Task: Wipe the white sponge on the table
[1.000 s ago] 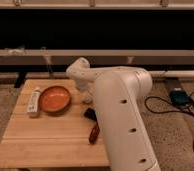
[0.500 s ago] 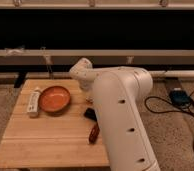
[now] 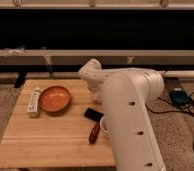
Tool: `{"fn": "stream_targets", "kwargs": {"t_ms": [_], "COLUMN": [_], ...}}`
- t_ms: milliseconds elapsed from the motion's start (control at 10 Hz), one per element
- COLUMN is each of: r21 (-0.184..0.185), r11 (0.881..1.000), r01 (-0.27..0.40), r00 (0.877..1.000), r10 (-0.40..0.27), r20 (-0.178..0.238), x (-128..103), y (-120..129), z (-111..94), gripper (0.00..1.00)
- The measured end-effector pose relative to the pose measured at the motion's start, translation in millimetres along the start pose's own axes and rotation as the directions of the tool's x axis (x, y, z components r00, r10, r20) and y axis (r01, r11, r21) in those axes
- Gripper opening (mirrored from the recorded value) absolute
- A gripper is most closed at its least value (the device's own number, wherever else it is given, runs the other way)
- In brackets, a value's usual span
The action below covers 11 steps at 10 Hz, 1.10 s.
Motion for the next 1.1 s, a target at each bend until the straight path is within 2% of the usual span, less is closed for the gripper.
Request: {"fn": "stream_targets", "kwargs": {"t_ms": [200, 400, 700, 900, 1100], "r21": [-0.010, -0.035, -0.060, -0.068, -0.082], "r11": [1.000, 0.999, 0.998, 0.995, 0.986], "r01": [-0.001, 0.010, 0.037, 0.079, 0.144], "r00": [1.000, 1.000, 0.999, 0.996, 0.988], "r10": [0.001, -0.010, -0.036, -0.076, -0.138], "r20": [-0.011, -0.012, 0.022, 0.050, 0.072], "x": [14.3, 27.9, 41.7, 43.5, 29.5], "y": [2.6, 17.8, 44.0, 61.1, 85.0], "z": [1.9, 0.5, -15.8, -31.9, -39.2], "gripper": [0.00, 0.00, 0.00, 0.00, 0.00]}}
